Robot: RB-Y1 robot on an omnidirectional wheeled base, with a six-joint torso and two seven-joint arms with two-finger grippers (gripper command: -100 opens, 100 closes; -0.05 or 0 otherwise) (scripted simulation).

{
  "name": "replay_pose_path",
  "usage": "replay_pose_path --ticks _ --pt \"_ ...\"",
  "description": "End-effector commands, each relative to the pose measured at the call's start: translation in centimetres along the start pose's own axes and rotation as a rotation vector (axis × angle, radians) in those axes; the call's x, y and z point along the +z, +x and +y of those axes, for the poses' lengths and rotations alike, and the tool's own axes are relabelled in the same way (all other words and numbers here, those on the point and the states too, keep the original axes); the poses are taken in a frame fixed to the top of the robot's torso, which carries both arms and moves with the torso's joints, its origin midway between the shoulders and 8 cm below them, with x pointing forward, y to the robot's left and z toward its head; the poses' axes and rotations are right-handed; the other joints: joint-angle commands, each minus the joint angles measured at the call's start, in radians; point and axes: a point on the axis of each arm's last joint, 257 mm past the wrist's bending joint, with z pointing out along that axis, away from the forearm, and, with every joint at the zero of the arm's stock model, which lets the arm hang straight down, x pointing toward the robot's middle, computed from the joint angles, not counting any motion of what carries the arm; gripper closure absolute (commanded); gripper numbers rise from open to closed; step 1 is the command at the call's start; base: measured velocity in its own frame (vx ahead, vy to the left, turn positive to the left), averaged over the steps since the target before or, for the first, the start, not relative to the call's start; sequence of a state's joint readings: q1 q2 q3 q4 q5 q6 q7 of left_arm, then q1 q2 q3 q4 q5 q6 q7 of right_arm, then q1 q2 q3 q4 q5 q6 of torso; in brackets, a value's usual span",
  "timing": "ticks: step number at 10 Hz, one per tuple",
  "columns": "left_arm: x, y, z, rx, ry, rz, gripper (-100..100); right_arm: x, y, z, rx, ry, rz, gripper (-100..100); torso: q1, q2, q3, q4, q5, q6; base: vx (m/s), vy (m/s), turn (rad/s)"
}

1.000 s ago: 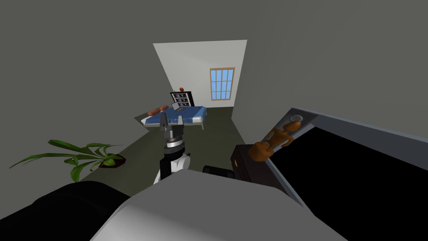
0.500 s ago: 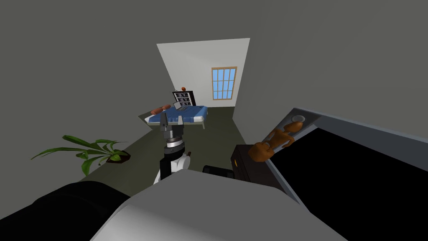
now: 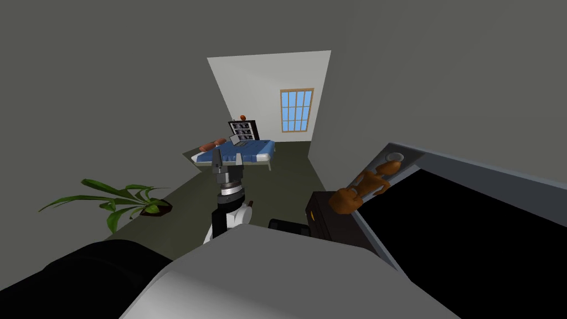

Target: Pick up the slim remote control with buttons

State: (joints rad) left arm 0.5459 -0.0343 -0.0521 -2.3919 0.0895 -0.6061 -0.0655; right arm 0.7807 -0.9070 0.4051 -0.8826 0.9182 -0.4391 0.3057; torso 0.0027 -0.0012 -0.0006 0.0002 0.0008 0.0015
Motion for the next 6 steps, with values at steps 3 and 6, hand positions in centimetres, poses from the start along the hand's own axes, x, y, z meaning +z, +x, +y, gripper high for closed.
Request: replay_pose_path --ticks 3,6 --pt "0.0 0.0 0.0 0.0 0.0 0.0 0 -1.6 0.3 -1.5 -0.016 0.004 0.005 100 0.001 -0.001 -0.001 0.0 0.001 0.0 0.018 0.019 -0.066" --pt "0.0 0.0 0.0 0.0 0.0 0.0 0 -1.8 0.4 -1.8 -0.019 0.005 0.007 0 0.003 -0.001 -0.001 0.0 0.001 0.0 0.013 0.02 -0.032"
